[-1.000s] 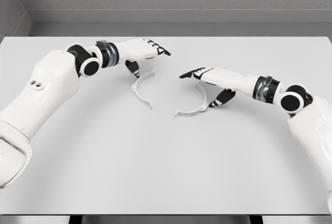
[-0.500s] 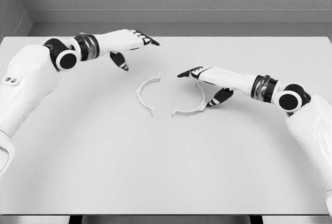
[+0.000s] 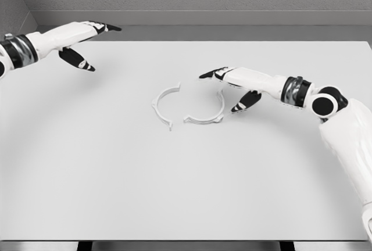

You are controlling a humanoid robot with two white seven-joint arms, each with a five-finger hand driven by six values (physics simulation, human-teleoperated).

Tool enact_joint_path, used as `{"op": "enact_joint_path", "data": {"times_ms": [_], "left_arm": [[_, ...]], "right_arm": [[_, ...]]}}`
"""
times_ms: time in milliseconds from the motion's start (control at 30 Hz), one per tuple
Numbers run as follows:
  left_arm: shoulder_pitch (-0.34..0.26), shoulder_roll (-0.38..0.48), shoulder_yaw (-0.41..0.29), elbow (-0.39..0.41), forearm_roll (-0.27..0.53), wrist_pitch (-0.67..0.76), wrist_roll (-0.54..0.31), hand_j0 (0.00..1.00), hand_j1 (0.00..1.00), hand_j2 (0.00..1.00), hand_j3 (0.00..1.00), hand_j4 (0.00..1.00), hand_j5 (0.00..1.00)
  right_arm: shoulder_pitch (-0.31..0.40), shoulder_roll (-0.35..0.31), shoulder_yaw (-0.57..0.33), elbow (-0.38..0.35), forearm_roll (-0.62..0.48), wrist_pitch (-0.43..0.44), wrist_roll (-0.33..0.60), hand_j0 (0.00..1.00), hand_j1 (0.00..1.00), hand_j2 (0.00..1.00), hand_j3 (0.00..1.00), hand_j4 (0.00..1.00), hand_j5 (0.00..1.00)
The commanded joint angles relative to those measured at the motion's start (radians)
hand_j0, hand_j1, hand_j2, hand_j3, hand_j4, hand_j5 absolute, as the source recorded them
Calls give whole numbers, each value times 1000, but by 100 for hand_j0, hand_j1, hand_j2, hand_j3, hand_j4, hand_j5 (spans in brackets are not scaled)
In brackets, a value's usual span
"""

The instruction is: Assemble PVC drainage pipe clamps

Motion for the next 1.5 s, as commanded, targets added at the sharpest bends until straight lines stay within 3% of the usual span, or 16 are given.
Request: {"op": "enact_joint_path", "data": {"times_ms": [0, 133, 300, 1467], "left_arm": [[0, 3, 4, 0, 10, 1, 0, 100, 100, 100, 100, 100, 100], [0, 6, 4, 2, 8, 1, 0, 100, 100, 100, 100, 100, 100], [0, 5, 4, -5, 8, 1, 0, 100, 100, 100, 100, 100, 100], [3, 5, 4, -5, 8, 1, -3, 100, 100, 100, 100, 100, 100]], "right_arm": [[-5, -5, -4, 64, -3, 2, 0, 100, 100, 100, 100, 100, 100], [-69, 21, 0, 153, 8, 2, 0, 100, 100, 100, 100, 100, 100], [-107, 54, 9, 211, 42, 2, 0, 100, 100, 100, 100, 100, 100], [-135, 101, 54, 214, 54, 2, 0, 100, 100, 100, 100, 100, 100]]}}
